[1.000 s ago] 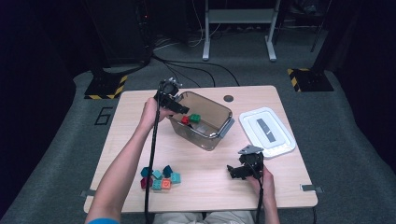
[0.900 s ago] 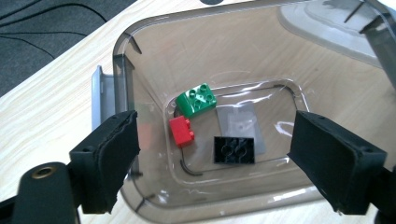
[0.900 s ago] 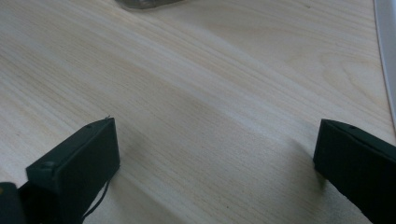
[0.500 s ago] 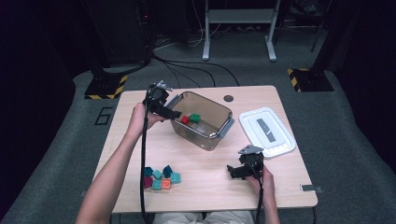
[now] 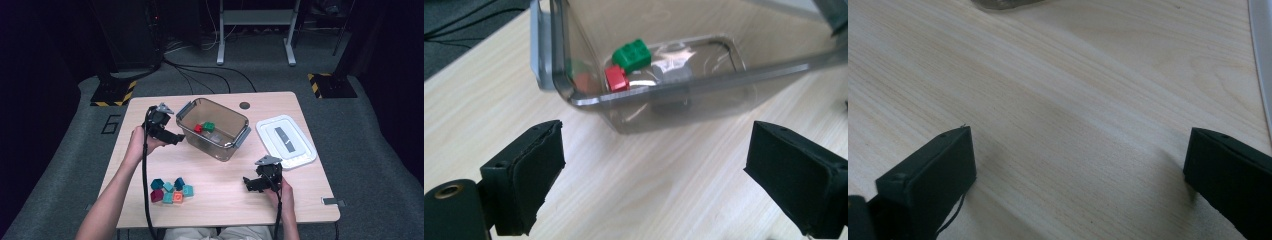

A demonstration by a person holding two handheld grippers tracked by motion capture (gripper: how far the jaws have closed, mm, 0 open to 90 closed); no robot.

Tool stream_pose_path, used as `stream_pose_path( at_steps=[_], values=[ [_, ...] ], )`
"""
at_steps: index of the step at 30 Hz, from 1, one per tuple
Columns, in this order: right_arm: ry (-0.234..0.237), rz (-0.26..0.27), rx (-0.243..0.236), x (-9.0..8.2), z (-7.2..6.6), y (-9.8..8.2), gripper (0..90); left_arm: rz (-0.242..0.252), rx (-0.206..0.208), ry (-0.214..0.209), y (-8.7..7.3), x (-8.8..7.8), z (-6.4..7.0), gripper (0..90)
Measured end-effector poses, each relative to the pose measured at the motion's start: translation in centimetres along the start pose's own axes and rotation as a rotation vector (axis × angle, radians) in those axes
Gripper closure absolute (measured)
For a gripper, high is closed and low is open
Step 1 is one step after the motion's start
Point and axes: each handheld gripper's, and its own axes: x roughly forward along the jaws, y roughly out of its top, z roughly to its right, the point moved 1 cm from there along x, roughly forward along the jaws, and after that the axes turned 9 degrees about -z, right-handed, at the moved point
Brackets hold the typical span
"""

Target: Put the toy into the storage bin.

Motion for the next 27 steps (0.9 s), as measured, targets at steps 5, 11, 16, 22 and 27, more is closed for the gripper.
stream_pose_path(
  at_steps=[5, 11, 16, 22, 27],
  values=[
    [0.0, -0.001, -0.002, 0.0, 0.0, 0.0, 0.0, -0.03, 0.002, -0.012, -1.9, 0.6, 0.3, 8.5],
    [0.0, 0.0, 0.004, 0.0, 0.0, 0.0, 0.0, -0.061, 0.007, -0.035, -3.7, 1.9, 1.2, 8.5],
    [0.0, 0.0, 0.004, 0.0, 0.0, 0.0, 0.0, -0.106, 0.022, -0.062, -5.2, 3.6, 2.5, 8.5],
    [0.0, 0.0, 0.004, 0.0, 0.0, 0.0, 0.0, -0.159, 0.038, -0.09, -6.9, 5.2, 3.9, 8.5],
    [0.002, 0.0, 0.004, 0.0, 0.0, 0.0, 0.0, -0.182, 0.047, -0.097, -7.8, 5.9, 4.5, 8.5]
  ],
)
